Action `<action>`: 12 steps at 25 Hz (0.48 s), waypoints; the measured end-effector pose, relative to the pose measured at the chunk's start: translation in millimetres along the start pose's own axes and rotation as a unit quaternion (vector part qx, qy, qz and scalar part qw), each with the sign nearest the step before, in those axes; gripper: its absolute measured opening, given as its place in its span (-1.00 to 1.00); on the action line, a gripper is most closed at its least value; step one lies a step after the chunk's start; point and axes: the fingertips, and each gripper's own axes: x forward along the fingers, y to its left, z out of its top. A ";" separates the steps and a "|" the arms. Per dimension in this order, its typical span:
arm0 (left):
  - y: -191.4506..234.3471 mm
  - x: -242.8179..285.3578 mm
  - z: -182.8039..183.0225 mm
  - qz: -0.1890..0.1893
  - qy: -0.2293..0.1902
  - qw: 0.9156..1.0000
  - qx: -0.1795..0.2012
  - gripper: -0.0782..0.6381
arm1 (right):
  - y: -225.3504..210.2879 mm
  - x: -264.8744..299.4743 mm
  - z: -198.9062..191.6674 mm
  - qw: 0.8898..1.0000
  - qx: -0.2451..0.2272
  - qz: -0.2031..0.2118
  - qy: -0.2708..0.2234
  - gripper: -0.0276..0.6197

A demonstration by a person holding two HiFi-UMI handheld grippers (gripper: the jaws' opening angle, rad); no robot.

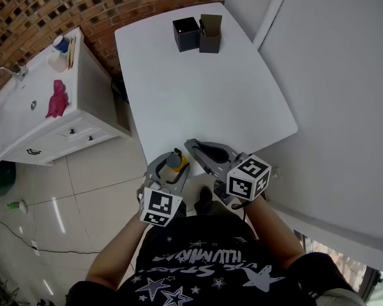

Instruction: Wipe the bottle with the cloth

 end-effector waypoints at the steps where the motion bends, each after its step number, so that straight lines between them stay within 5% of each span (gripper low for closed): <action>1: -1.3 1.5 0.7 -0.025 -0.002 0.999 0.022 -0.19 | 0.6 0.4 0.1 1.000 0.006 0.001 -0.003 -0.81; 5: 0.8 7.0 3.7 -0.106 -0.014 0.990 0.092 -0.19 | -0.3 2.7 4.8 0.999 0.042 -0.004 -0.023 -0.81; 12: 15.2 14.2 8.6 -0.184 -0.034 0.979 0.084 -0.19 | 2.3 8.3 13.9 0.995 0.077 -0.014 -0.055 -0.81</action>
